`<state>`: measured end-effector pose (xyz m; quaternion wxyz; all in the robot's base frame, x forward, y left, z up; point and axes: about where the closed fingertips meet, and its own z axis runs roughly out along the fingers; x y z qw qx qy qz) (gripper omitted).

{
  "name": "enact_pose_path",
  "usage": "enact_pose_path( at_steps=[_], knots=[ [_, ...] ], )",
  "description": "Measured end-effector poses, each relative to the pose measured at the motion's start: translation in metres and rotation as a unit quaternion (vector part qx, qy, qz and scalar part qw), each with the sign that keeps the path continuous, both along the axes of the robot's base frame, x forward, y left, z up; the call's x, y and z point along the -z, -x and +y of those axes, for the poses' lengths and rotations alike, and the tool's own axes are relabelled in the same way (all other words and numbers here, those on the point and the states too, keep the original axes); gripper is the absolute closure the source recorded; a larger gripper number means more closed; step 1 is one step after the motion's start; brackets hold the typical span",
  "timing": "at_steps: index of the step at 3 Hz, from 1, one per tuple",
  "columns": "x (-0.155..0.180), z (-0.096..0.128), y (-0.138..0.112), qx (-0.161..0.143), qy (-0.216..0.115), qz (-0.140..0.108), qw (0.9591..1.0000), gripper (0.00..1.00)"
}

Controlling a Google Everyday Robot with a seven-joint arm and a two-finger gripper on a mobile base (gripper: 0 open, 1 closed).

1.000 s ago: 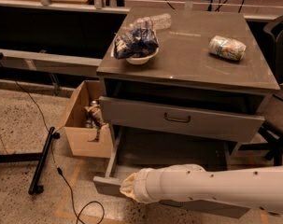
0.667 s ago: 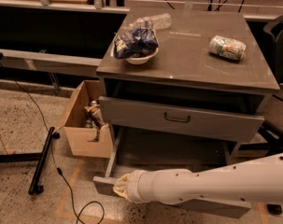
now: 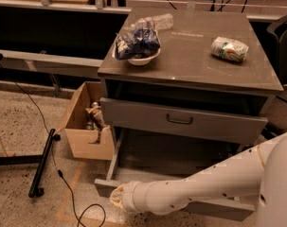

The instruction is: Close middle drawer

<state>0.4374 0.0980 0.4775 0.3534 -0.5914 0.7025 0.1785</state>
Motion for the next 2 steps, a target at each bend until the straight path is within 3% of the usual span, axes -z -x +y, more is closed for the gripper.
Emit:
enact_pose_path(
  at_steps=[1, 2],
  knots=[
    [0.018, 0.0, 0.02, -0.002, 0.013, 0.019, 0.9997, 1.0],
    [0.038, -0.005, 0.022, 0.021, 0.028, 0.032, 0.9989, 1.0]
  ],
)
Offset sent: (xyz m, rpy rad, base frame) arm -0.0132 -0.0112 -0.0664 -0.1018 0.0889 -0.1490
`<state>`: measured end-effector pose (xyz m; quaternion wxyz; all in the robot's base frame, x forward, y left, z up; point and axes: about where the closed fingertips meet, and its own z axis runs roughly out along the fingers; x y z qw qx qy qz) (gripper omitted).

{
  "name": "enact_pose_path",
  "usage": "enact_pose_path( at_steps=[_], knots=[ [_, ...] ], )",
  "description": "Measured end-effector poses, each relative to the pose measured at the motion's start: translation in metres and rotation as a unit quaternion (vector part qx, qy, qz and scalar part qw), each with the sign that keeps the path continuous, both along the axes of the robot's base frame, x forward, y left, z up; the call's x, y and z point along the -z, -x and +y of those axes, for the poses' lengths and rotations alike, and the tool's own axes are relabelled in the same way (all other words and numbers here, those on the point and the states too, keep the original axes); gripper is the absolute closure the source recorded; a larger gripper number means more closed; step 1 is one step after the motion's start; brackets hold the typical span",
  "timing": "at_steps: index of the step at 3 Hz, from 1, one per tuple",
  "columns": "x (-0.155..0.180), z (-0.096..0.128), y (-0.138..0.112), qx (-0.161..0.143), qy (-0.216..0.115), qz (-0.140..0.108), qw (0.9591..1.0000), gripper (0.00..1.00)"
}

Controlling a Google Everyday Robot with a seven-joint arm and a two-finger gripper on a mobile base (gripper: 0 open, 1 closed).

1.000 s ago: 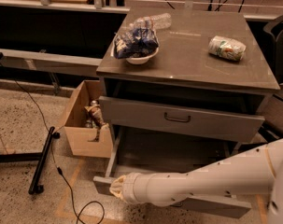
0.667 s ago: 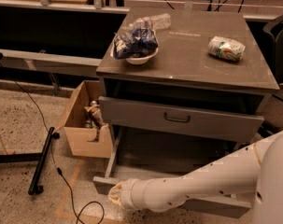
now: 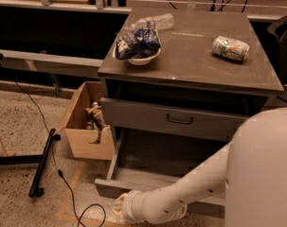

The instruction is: Close middle drawer

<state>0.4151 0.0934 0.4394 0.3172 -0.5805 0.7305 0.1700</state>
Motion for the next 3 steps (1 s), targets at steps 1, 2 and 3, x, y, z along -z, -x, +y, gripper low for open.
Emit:
enact_pose_path(
  at_steps=[1, 2, 3],
  knots=[
    [0.02, -0.012, -0.014, 0.048, 0.019, 0.005, 0.9986, 1.0],
    [0.028, -0.034, -0.04, 0.104, 0.035, -0.007, 0.994, 1.0],
    [0.026, -0.055, -0.062, 0.145, 0.04, -0.024, 0.9883, 1.0]
  ],
)
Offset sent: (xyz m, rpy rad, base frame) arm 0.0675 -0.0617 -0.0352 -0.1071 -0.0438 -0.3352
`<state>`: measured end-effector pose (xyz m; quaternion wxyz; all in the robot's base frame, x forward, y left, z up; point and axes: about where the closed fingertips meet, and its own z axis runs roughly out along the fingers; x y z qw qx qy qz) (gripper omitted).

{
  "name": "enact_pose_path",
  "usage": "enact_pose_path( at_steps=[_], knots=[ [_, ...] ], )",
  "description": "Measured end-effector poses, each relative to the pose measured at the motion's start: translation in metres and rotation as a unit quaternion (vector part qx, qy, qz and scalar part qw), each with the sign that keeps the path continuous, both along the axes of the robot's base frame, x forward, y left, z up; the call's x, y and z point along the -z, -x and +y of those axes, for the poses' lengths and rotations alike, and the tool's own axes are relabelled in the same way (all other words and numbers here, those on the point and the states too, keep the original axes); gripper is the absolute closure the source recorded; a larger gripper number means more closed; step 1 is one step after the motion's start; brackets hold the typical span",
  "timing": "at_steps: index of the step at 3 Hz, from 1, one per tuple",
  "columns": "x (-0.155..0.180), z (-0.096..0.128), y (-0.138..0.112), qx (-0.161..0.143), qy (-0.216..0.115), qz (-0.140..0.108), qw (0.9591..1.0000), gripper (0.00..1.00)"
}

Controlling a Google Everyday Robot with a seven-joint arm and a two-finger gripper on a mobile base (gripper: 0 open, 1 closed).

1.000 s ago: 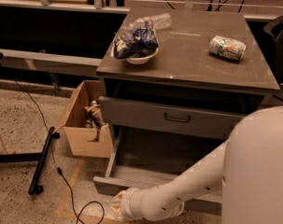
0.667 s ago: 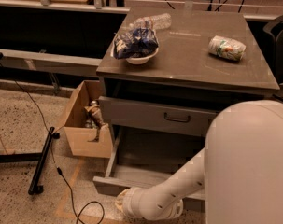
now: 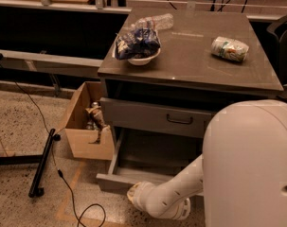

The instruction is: Close middle drawer

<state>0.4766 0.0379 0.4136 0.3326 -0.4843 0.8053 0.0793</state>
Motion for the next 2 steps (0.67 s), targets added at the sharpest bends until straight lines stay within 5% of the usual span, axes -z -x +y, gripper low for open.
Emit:
enact_pose_path(
  at_steps=[2],
  knots=[
    [-0.007, -0.026, -0.058, 0.036, 0.007, -0.041, 0.9985, 1.0]
  ],
)
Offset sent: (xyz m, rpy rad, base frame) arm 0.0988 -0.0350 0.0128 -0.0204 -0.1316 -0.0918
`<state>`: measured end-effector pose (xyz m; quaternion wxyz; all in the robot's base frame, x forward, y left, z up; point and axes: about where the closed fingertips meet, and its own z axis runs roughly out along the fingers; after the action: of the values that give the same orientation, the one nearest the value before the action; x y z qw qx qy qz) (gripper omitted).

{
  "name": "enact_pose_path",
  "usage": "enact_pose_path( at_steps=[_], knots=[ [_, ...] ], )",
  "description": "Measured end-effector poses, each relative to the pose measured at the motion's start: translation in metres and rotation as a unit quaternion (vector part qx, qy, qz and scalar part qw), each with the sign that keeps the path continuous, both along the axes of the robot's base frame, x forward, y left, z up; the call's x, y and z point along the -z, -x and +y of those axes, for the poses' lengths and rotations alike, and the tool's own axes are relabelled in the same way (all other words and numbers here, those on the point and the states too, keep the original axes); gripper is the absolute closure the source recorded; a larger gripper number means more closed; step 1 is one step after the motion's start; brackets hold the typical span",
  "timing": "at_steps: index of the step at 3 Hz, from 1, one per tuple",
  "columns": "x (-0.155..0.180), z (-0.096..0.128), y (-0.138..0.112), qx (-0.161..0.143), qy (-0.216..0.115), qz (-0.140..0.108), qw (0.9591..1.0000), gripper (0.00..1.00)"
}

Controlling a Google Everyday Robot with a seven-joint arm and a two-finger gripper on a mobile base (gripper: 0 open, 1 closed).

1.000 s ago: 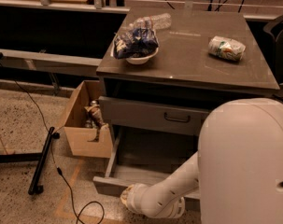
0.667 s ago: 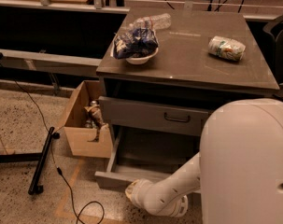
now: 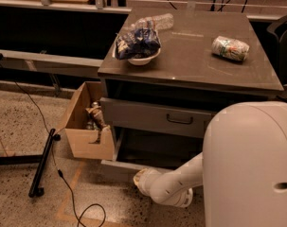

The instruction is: Close middle drawer

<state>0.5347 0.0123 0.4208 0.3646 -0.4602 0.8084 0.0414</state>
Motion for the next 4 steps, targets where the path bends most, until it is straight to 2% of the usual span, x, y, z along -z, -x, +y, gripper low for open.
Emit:
enact_pose_path(
  at_steps=[2, 4],
  knots=[
    [-0.009, 0.014, -0.064, -0.016, 0.001, -0.035, 0.9992, 1.0],
    [-0.017, 0.027, -0.135, -0.029, 0.023, -0.07, 0.9969, 1.0]
  ],
)
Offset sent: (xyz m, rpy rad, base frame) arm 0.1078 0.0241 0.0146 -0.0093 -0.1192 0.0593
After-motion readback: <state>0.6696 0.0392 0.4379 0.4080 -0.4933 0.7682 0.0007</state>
